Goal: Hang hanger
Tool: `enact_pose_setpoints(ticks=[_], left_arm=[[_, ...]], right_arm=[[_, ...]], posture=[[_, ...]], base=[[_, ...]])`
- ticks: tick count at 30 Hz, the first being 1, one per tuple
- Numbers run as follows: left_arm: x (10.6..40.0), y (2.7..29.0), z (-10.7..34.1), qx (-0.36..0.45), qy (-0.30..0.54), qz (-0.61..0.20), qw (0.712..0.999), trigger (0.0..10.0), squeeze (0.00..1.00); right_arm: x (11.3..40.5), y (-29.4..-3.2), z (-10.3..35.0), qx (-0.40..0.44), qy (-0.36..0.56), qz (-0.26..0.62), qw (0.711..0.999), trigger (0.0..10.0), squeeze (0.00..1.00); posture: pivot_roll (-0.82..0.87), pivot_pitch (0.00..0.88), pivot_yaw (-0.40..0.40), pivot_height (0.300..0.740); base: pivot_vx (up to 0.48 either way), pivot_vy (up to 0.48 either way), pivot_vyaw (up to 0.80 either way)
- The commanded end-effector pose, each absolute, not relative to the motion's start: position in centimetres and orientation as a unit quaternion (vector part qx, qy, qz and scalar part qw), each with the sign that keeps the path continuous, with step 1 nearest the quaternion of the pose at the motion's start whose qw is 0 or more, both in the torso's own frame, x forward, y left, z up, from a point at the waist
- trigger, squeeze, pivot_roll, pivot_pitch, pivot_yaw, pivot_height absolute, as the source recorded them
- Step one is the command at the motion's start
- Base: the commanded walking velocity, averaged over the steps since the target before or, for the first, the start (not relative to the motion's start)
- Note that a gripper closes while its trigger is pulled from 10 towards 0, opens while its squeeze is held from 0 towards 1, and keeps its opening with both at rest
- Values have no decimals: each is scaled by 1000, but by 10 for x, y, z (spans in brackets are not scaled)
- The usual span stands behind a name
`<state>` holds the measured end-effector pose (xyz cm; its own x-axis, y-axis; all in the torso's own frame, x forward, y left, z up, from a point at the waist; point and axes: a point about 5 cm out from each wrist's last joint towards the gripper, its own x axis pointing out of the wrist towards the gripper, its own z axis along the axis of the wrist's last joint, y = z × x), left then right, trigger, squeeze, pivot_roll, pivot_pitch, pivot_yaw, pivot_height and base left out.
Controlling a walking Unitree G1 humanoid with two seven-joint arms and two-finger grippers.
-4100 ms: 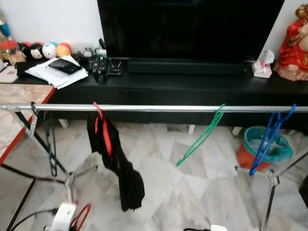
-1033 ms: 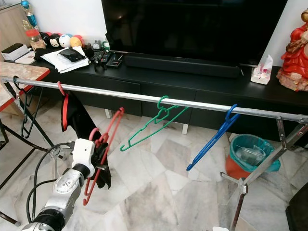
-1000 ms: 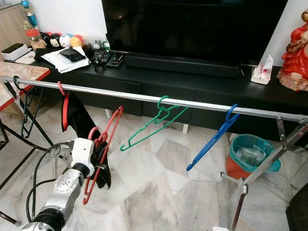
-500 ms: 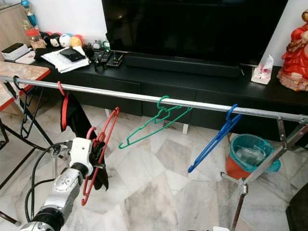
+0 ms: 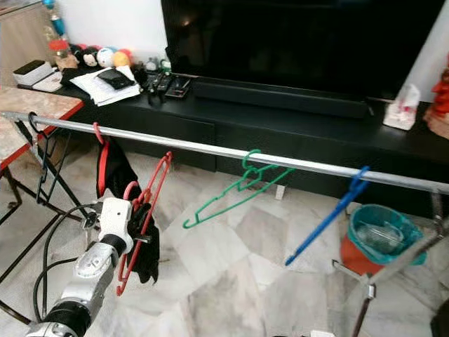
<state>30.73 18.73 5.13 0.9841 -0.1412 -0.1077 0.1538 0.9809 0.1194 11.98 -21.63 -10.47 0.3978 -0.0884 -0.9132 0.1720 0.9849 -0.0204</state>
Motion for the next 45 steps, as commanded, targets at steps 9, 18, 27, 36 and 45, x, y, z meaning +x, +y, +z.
enact_pose_setpoints(ticks=[9,18,27,36,45], left_arm=[[312,172,58,56,34,-96,993,10000,0],[299,172,51,43,36,-107,993,10000,0],[299,180,52,39,38,-78,995,10000,0],[324,185,70,24,36,-40,998,10000,0],[341,188,74,39,70,-17,997,10000,0]], right_arm=[[111,-225,-106,35,553,-94,827,10000,0],[111,-225,-106,32,555,-91,826,10000,0],[112,-225,-105,32,554,-89,827,10000,0],[112,-224,-106,35,552,-90,828,10000,0],[113,-223,-106,35,553,-88,828,10000,0]], posture=[[55,0,23,740],[60,0,22,740],[61,0,26,740],[45,0,37,740],[39,0,41,740]], base=[[300,0,-160],[0,0,0],[0,0,0],[0,0,0],[0,0,0]])
